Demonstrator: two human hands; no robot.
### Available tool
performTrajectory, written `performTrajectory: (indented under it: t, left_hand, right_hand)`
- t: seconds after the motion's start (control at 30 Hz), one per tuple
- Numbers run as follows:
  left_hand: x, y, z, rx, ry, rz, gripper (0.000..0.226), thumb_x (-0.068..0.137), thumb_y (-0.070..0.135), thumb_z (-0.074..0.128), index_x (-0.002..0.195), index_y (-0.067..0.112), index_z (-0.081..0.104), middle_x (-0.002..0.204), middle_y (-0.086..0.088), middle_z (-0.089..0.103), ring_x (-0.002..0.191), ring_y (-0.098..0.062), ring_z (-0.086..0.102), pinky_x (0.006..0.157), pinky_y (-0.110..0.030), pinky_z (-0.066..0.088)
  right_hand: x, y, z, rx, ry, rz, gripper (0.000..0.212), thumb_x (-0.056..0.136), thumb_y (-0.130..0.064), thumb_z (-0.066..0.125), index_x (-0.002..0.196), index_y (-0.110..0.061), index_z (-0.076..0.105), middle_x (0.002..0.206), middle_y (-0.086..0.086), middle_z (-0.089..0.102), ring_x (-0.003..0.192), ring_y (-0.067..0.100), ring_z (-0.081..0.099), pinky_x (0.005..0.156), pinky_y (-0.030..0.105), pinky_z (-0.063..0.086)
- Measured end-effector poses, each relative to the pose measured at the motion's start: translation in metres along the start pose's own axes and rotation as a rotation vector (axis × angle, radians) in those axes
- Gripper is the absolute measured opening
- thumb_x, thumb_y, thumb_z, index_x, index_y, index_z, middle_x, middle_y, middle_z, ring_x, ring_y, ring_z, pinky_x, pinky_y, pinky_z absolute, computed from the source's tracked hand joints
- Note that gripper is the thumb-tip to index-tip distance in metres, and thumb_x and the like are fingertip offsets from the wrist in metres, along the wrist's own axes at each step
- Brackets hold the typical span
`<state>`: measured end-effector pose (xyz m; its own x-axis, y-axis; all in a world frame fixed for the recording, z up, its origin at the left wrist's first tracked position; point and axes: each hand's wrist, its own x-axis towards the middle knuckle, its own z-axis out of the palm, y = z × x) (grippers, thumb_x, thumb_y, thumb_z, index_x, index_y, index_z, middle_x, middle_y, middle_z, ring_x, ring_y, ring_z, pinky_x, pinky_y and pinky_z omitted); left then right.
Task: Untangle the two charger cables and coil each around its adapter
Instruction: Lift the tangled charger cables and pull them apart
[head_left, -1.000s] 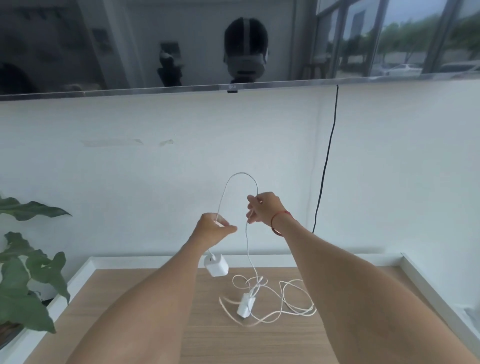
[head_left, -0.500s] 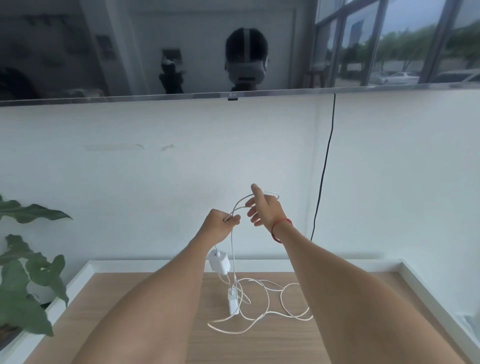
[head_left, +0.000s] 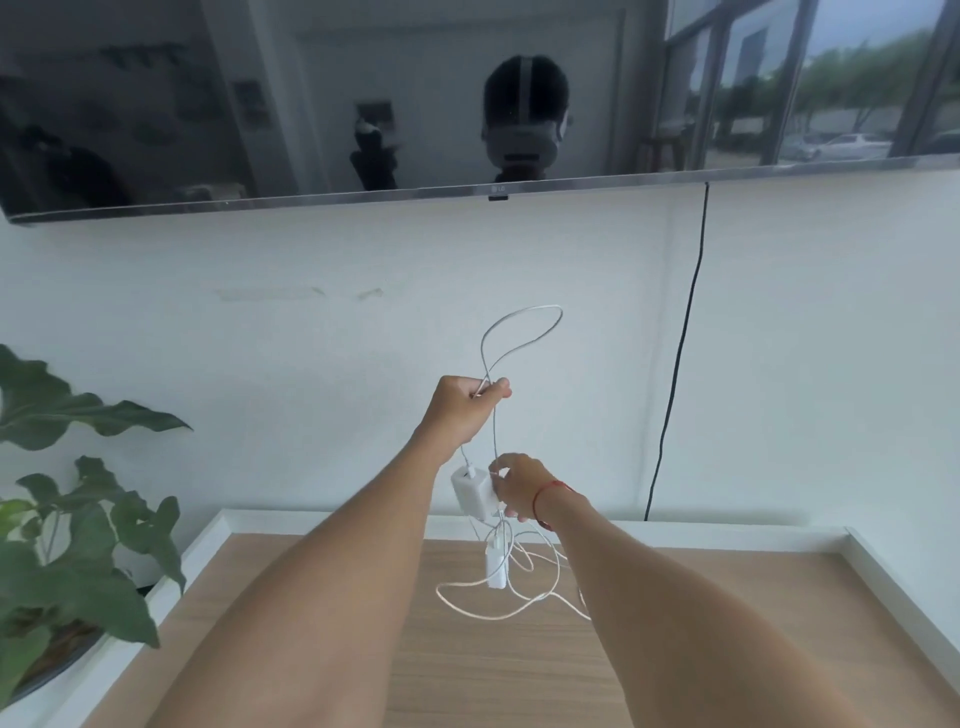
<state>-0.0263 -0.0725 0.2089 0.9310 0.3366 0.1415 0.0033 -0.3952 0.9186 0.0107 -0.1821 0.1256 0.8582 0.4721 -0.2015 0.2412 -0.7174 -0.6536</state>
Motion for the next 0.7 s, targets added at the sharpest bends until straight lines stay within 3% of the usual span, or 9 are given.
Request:
performTrajectory:
  t: [0.03, 0.1, 0.17, 0.23, 0.3, 0.4, 0.5, 0.57, 0.7]
  left_hand:
    - [0.0, 0.0, -0.001, 0.013, 0.009, -0.004, 0.031, 0.092, 0.033, 0.061, 0.07, 0.012, 0.068, 0.049, 0.006, 0.04, 0.037, -0.009, 0.023, 0.038, -0.016, 0.02]
    - [0.001, -0.004, -0.006, 0.044, 0.044, -0.022, 0.028, 0.087, 0.038, 0.067, 0.084, 0.011, 0.07, 0.053, 0.006, 0.037, 0.045, -0.01, 0.033, 0.044, -0.018, 0.027]
    - [0.001, -0.012, -0.012, 0.065, 0.057, -0.041, 0.03, 0.08, 0.038, 0.075, 0.093, 0.011, 0.072, 0.071, 0.001, 0.057, 0.065, -0.011, 0.054, 0.058, -0.02, 0.041]
    - [-0.001, -0.022, -0.016, 0.129, 0.034, -0.066, 0.03, 0.078, 0.031, 0.079, 0.099, 0.011, 0.072, 0.084, -0.003, 0.063, 0.082, -0.015, 0.06, 0.071, -0.022, 0.044]
    - [-0.004, -0.034, -0.017, 0.234, 0.03, -0.096, 0.026, 0.08, 0.025, 0.076, 0.101, 0.011, 0.072, 0.094, -0.003, 0.066, 0.088, -0.015, 0.06, 0.077, -0.021, 0.043]
    - [-0.008, -0.055, -0.014, 0.348, 0.035, -0.137, 0.019, 0.079, 0.024, 0.075, 0.093, 0.012, 0.075, 0.103, -0.005, 0.071, 0.088, -0.015, 0.063, 0.08, -0.022, 0.048]
    - [-0.012, -0.064, -0.009, 0.366, -0.03, -0.19, 0.02, 0.079, 0.025, 0.074, 0.095, 0.012, 0.075, 0.101, -0.004, 0.07, 0.079, -0.014, 0.059, 0.066, -0.02, 0.043]
    - [-0.015, -0.063, -0.005, 0.359, -0.071, -0.225, 0.022, 0.08, 0.028, 0.074, 0.098, 0.015, 0.074, 0.088, 0.001, 0.066, 0.066, -0.011, 0.053, 0.053, -0.019, 0.036]
    - [-0.016, -0.062, 0.009, 0.357, -0.1, -0.223, 0.022, 0.081, 0.03, 0.072, 0.099, 0.017, 0.073, 0.085, 0.002, 0.062, 0.058, -0.009, 0.048, 0.049, -0.019, 0.032]
  right_hand:
    - [0.001, -0.002, 0.0, 0.003, 0.034, -0.031, 0.022, 0.094, -0.024, 0.04, 0.097, -0.011, 0.057, 0.087, 0.01, 0.063, 0.079, 0.031, 0.067, 0.072, 0.037, 0.055]
    - [0.002, -0.004, -0.005, -0.035, 0.044, -0.043, 0.021, 0.094, -0.019, 0.039, 0.083, -0.01, 0.055, 0.081, 0.007, 0.063, 0.082, 0.031, 0.065, 0.061, 0.03, 0.047]
    - [0.003, -0.001, -0.011, 0.004, 0.033, -0.033, 0.021, 0.093, -0.019, 0.041, 0.085, -0.01, 0.059, 0.089, 0.008, 0.069, 0.08, 0.029, 0.067, 0.067, 0.032, 0.049]
    - [0.003, 0.002, -0.018, 0.084, 0.112, -0.044, 0.022, 0.094, -0.021, 0.04, 0.085, -0.013, 0.059, 0.089, 0.006, 0.069, 0.074, 0.026, 0.067, 0.073, 0.032, 0.051]
    - [0.004, 0.001, -0.028, 0.163, 0.203, -0.059, 0.024, 0.095, -0.023, 0.039, 0.084, -0.014, 0.058, 0.083, 0.005, 0.067, 0.066, 0.023, 0.064, 0.068, 0.03, 0.05]
    - [0.002, -0.009, -0.042, 0.195, 0.155, -0.064, 0.03, 0.094, -0.025, 0.037, 0.087, -0.009, 0.061, 0.075, 0.006, 0.066, 0.063, 0.023, 0.065, 0.07, 0.035, 0.054]
    - [0.002, -0.017, -0.057, 0.111, 0.262, -0.077, 0.036, 0.094, -0.03, 0.035, 0.092, -0.008, 0.063, 0.085, 0.008, 0.069, 0.078, 0.028, 0.069, 0.077, 0.038, 0.054]
    - [0.001, -0.021, -0.063, 0.078, 0.203, -0.075, 0.035, 0.094, -0.028, 0.034, 0.096, -0.007, 0.063, 0.086, 0.007, 0.069, 0.078, 0.027, 0.071, 0.074, 0.036, 0.053]
    - [0.002, -0.029, -0.075, -0.041, 0.217, -0.048, 0.032, 0.097, -0.026, 0.035, 0.099, -0.008, 0.062, 0.093, 0.007, 0.069, 0.084, 0.027, 0.07, 0.078, 0.035, 0.052]
